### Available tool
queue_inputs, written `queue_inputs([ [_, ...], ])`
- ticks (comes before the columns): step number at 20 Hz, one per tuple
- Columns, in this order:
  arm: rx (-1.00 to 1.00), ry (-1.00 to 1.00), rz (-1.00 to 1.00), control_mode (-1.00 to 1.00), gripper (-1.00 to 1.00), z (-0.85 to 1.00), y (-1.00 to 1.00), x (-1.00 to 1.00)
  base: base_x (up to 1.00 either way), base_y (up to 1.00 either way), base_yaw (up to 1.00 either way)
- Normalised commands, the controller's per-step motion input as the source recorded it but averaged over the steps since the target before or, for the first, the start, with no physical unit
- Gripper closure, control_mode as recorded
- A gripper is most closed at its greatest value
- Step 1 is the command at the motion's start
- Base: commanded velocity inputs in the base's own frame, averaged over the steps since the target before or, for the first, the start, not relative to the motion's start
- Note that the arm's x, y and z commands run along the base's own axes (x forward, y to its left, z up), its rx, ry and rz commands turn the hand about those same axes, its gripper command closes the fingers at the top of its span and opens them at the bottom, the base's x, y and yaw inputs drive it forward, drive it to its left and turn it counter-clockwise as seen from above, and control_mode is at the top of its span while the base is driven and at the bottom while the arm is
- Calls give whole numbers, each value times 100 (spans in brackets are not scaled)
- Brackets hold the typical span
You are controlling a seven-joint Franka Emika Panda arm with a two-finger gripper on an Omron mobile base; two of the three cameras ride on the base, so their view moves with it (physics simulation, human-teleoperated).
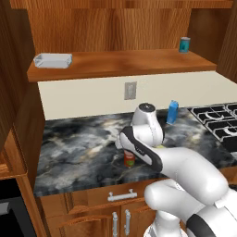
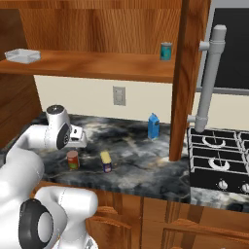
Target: Pick the cans from the counter and place them in their designated side in the cabinet.
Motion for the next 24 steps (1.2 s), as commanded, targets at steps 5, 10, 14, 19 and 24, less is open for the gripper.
queue_inputs([
  [5,0,0,0,-100,-100,-10,0,7,0,0,0],
  [10,0,2,0,-100,-100,-7,0,11,0,0,0],
  [14,0,3,0,-100,-100,-8,0,12,0,0,0],
  [19,0,4,0,-100,-100,-11,0,7,0,0,0],
  [24,0,2,0,-100,-100,-9,0,1,0,0,0],
])
